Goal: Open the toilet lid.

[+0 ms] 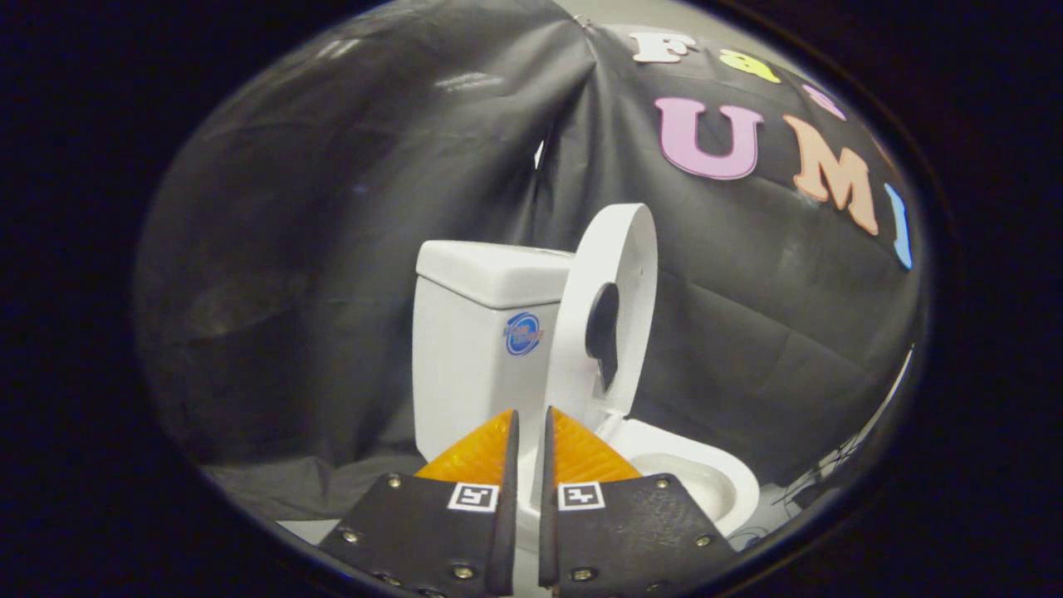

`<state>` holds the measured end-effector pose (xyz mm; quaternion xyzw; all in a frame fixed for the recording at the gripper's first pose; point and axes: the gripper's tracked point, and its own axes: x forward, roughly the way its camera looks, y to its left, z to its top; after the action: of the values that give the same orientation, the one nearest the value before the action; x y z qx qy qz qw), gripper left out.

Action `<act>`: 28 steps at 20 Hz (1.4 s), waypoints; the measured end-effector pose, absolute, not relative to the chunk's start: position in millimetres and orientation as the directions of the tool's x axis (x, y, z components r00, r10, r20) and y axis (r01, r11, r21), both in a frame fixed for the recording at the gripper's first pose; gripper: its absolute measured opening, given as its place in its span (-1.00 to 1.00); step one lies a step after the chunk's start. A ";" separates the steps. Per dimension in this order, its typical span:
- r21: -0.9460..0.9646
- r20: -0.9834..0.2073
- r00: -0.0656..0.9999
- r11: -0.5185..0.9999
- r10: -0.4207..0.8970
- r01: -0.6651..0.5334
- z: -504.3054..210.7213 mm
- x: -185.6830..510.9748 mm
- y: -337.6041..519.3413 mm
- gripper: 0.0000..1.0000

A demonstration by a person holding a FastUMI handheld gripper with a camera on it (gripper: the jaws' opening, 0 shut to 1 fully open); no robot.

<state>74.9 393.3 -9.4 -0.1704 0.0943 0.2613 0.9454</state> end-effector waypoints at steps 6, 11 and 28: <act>-0.215 -0.234 0.855 0.833 0.462 -0.509 19.7 66.8 378.4 -0.56; -0.151 -0.157 0.871 0.860 0.466 -0.487 53.6 62.6 355.6 0.43; 0.087 0.020 0.940 0.936 0.342 -0.342 119.6 75.7 243.4 1.00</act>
<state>75.7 243.4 119.6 0.0447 -0.0020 0.1737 0.9838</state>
